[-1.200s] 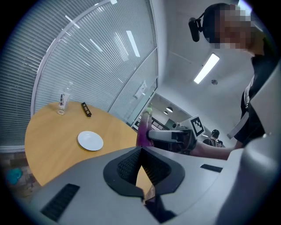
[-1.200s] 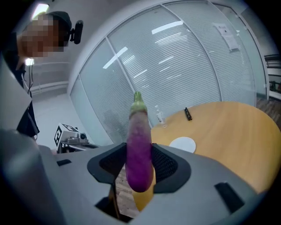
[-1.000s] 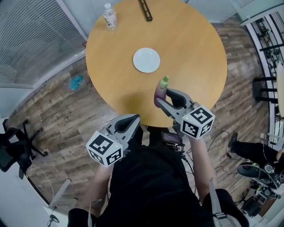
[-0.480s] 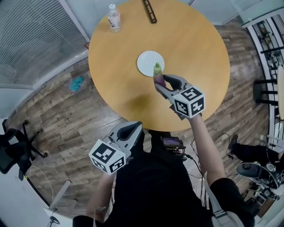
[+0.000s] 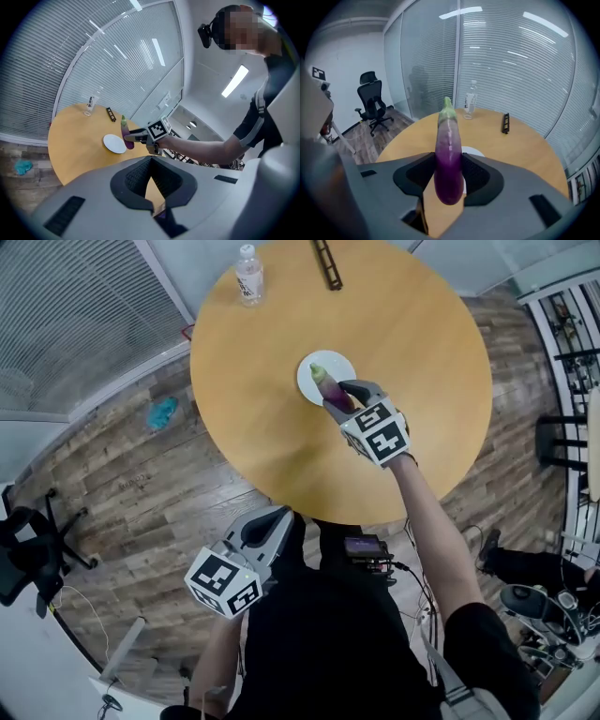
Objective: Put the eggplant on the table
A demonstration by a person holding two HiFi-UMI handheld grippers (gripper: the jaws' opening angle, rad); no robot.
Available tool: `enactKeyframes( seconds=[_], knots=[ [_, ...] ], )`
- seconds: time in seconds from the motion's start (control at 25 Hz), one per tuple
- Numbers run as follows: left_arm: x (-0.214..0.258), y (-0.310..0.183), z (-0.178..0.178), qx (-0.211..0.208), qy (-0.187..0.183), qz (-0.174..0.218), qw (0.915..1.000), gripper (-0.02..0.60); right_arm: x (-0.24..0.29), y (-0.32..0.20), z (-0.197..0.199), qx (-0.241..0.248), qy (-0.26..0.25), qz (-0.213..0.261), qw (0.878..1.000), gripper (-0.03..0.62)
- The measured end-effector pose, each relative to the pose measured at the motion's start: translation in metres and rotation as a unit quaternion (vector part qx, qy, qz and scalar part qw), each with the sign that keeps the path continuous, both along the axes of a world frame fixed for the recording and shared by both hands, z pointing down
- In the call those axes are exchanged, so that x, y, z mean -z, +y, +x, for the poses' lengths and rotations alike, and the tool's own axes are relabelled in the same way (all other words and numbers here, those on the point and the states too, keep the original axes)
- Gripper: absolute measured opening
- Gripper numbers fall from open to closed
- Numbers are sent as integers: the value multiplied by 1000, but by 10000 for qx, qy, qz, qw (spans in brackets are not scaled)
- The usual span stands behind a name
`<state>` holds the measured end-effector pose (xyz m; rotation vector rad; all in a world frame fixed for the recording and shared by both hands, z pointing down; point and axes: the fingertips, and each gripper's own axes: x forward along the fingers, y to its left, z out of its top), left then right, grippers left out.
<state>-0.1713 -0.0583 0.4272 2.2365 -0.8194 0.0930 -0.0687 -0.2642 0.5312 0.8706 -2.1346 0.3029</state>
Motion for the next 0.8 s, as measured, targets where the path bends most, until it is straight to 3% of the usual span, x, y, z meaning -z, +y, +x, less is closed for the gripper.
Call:
enactKeyframes(
  seconds=[0.44,0.8],
  knots=[
    [0,-17,4,-37,37,-32,10000,11,-42,-34,-3,665,1408,384,9871,192],
    [1,-22,1,6,14,-103,9999,11,-78,-50,4,1391,2581,584,9543,192]
  ],
)
